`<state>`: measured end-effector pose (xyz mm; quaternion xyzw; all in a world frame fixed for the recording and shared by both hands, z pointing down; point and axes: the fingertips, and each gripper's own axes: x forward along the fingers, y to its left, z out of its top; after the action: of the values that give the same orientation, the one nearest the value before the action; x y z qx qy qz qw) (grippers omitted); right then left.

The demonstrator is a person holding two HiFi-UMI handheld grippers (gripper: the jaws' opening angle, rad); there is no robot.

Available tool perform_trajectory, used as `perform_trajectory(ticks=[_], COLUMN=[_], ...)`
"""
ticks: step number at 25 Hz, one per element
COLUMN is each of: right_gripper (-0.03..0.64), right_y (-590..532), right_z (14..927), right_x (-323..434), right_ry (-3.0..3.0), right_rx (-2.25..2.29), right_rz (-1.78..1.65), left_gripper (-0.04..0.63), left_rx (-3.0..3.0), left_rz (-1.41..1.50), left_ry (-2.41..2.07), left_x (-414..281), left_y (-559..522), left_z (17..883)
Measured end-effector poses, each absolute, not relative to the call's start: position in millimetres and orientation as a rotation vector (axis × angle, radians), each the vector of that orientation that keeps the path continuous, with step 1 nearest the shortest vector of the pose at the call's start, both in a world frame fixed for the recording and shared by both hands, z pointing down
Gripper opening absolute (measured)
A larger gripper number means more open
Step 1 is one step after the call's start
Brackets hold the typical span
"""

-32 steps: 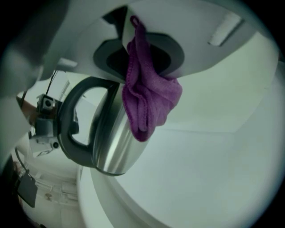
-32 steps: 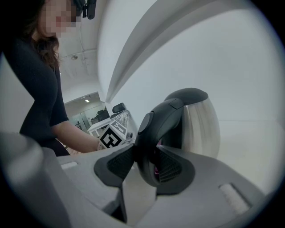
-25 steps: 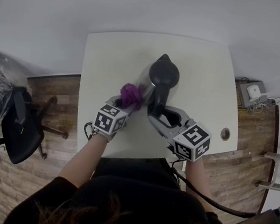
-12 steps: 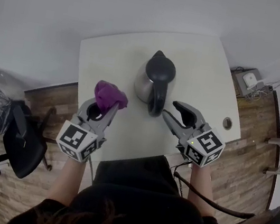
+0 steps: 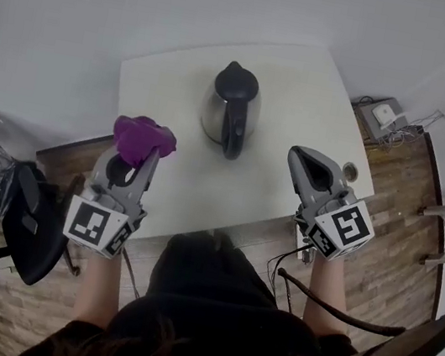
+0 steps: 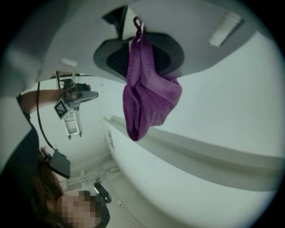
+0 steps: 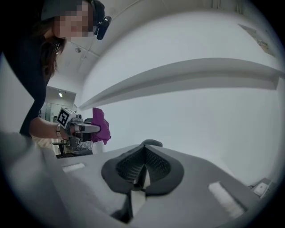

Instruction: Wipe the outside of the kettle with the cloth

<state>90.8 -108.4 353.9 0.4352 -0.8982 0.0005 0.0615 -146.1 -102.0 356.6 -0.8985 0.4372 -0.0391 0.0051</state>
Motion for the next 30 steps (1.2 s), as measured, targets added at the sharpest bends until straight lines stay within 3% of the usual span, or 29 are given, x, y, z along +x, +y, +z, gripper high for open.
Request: perform_trajectory(ticks=[16, 30], right_gripper=[0.002, 0.002], right_y=[62.8, 125.2], right_z=[343.4, 340.4], right_x=[138.5, 139.7], right_ry=[-2.708, -2.666], right_rx=[1.408, 1.526], right_rz=[-0.090, -0.078], left_gripper=[0.077, 0.078], left_rx=[-2.638, -2.599], left_rz=[-0.053, -0.039], left_ry=[1.637, 1.688], left_x=[-102.0, -110.6], left_y=[86.1, 143.1], left_z=[347.2, 327.8])
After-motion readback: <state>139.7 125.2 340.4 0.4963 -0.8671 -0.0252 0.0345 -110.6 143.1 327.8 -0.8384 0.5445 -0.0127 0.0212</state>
